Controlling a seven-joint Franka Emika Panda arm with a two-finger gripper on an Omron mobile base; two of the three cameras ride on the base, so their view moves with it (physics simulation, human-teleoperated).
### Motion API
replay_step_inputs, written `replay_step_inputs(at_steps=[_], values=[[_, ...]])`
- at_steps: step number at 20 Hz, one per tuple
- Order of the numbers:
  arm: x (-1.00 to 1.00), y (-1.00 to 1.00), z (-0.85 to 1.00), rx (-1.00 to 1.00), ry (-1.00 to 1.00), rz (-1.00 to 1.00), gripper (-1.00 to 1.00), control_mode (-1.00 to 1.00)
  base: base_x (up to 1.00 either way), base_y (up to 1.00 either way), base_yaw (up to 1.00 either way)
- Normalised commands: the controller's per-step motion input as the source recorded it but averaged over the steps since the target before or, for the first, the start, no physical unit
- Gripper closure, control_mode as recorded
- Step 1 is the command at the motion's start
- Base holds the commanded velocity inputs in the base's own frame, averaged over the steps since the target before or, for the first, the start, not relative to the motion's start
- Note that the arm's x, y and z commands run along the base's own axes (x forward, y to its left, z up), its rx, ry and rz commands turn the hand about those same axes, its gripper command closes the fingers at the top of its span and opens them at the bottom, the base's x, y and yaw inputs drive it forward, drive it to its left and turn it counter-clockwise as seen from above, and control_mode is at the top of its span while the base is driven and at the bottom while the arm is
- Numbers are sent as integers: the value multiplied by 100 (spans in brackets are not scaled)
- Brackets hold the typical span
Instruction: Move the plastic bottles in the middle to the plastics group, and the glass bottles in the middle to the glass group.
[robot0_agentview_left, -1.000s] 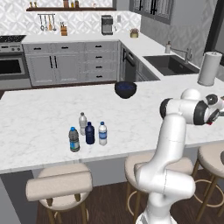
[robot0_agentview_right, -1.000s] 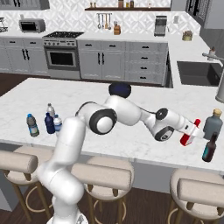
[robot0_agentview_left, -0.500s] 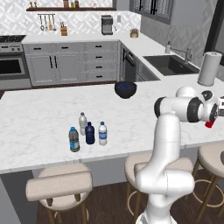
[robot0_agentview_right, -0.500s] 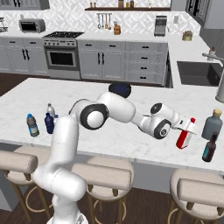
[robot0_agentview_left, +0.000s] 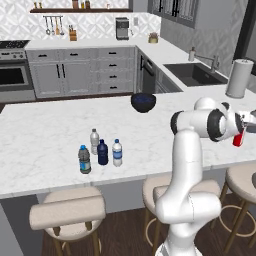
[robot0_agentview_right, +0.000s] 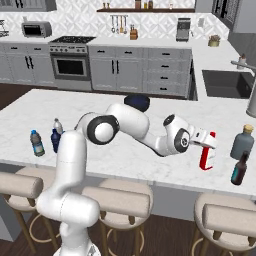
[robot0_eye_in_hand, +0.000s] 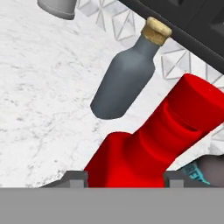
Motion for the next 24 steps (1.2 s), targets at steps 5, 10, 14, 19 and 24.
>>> replay_step_inputs(at_steps=[5, 10, 14, 19, 24], values=[[-2, -2, -55, 0, 8, 0, 100, -100, 0, 0, 0], [-1, -10, -45, 0, 2, 0, 100, -100, 0, 0, 0], [-4, -5, -43, 1, 2, 0, 100, -100, 0, 0, 0], [-23, 0, -46, 5, 4, 0, 100, -100, 0, 0, 0], [-29, 0, -46, 10, 4, 1, -100, -100, 0, 0, 0]])
